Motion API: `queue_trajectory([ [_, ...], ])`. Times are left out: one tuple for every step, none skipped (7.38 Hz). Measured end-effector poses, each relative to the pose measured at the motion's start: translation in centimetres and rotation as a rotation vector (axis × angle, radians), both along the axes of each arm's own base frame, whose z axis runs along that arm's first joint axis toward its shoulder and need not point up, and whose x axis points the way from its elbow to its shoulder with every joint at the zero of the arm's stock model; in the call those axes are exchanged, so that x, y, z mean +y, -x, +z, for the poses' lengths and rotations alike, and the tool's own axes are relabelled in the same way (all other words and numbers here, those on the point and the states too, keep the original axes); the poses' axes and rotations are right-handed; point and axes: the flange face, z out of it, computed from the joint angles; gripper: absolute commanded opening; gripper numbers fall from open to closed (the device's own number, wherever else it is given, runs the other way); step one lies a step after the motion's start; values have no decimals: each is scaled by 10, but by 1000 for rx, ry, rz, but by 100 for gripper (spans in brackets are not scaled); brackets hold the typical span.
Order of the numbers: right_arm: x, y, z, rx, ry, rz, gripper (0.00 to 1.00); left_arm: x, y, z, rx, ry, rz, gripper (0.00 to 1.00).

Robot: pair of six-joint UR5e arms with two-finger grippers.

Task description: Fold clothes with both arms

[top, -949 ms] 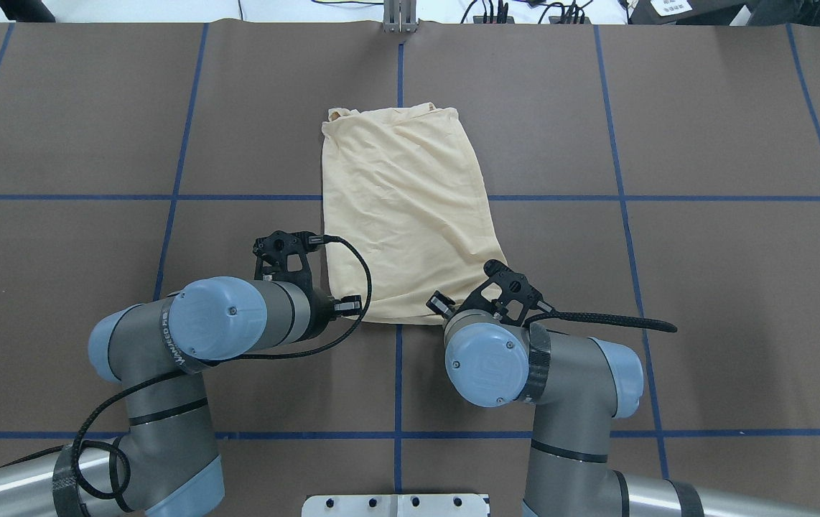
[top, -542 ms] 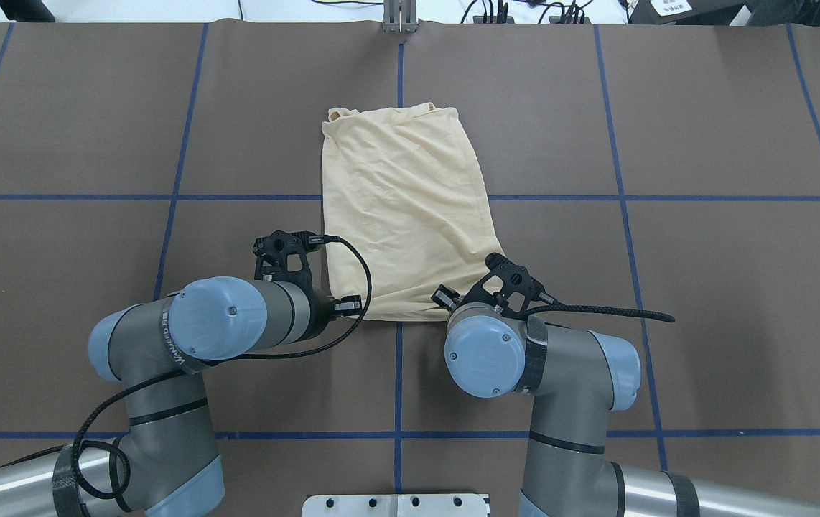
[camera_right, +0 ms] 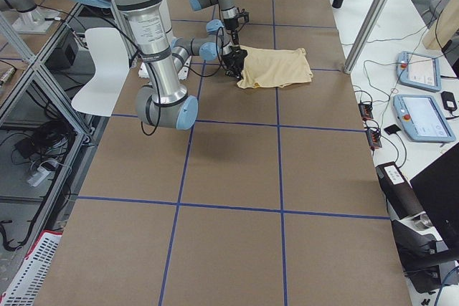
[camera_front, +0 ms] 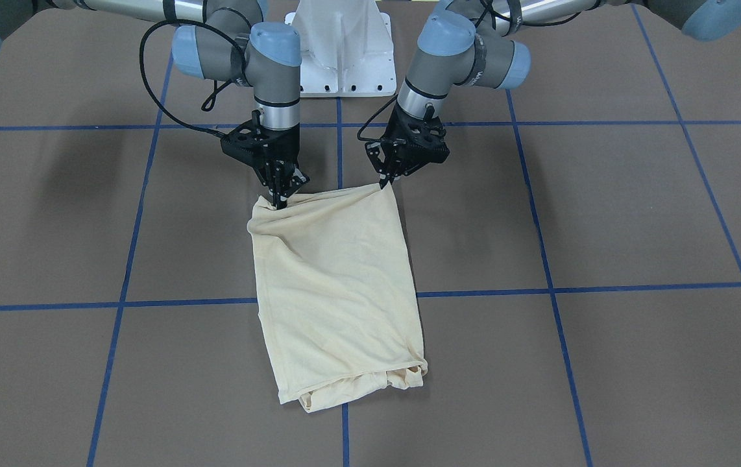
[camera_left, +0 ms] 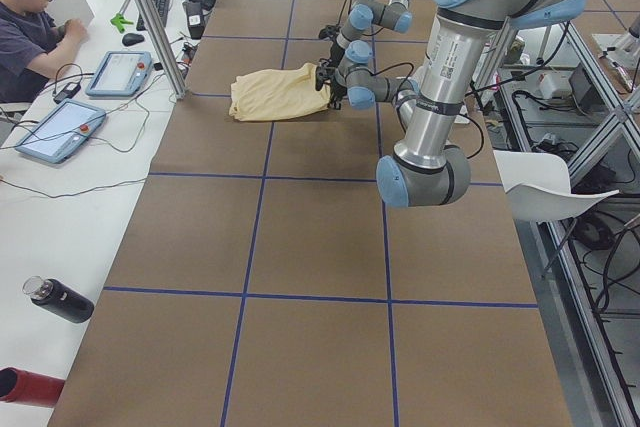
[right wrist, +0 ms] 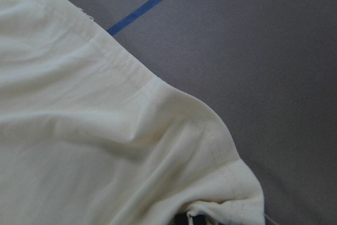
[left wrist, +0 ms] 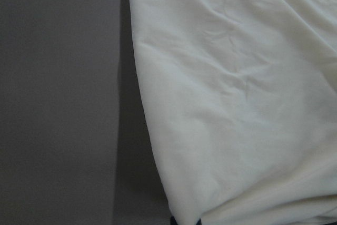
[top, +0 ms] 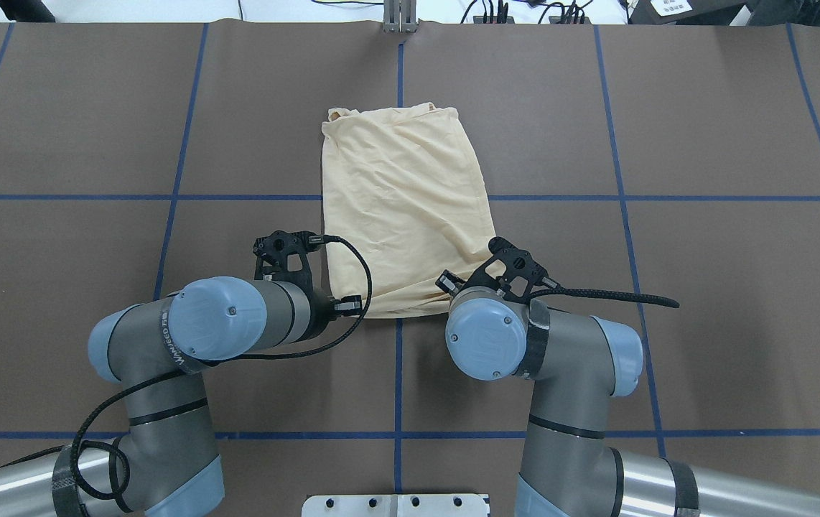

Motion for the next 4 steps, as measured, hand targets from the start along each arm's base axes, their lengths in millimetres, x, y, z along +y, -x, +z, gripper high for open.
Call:
queue_trajectory([
  [-6,-10,-10,-20,-8,8,0,1,4,-5,9,-3,1,0],
  [-5,-25,-23,-47,-19,7,0,4,11,-14,28,-11,2,0],
  [10,-46,-40,-73,-34,-15,0,11,26,-25,57,-19,9,0],
  [41,-66,-62,-88,-40,-58,0,23,47,-33,87,-23,25,0],
])
